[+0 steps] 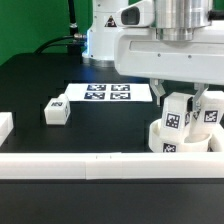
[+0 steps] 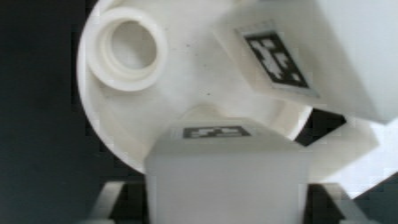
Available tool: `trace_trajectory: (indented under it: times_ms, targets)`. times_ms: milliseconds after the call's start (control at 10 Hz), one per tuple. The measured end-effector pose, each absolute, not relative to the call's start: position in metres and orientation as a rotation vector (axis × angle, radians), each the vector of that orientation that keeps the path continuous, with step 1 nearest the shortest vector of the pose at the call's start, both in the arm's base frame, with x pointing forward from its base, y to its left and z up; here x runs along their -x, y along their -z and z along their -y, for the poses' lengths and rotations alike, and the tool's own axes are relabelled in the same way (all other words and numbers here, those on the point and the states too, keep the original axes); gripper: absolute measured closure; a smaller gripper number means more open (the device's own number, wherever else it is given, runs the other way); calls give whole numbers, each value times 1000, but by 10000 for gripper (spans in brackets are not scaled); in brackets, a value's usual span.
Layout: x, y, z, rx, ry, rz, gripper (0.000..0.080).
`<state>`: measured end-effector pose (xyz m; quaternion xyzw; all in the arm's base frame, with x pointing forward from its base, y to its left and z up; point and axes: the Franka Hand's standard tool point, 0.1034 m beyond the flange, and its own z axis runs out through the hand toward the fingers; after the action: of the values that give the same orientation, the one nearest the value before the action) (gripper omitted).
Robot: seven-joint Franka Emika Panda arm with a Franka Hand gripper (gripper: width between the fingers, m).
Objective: Assemble stool
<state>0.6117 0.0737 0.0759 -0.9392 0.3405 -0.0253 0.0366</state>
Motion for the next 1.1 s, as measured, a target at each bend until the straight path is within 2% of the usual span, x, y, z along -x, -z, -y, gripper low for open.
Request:
trace_trajectory:
  times_ms: [300,600,1100]
  targets:
    - [-612,-76,-76,2751,66,-1327,462]
    - [-613,-74,-87,2382,87,-1800,462]
    - [-617,-76,-93,1878,81,-2226,462]
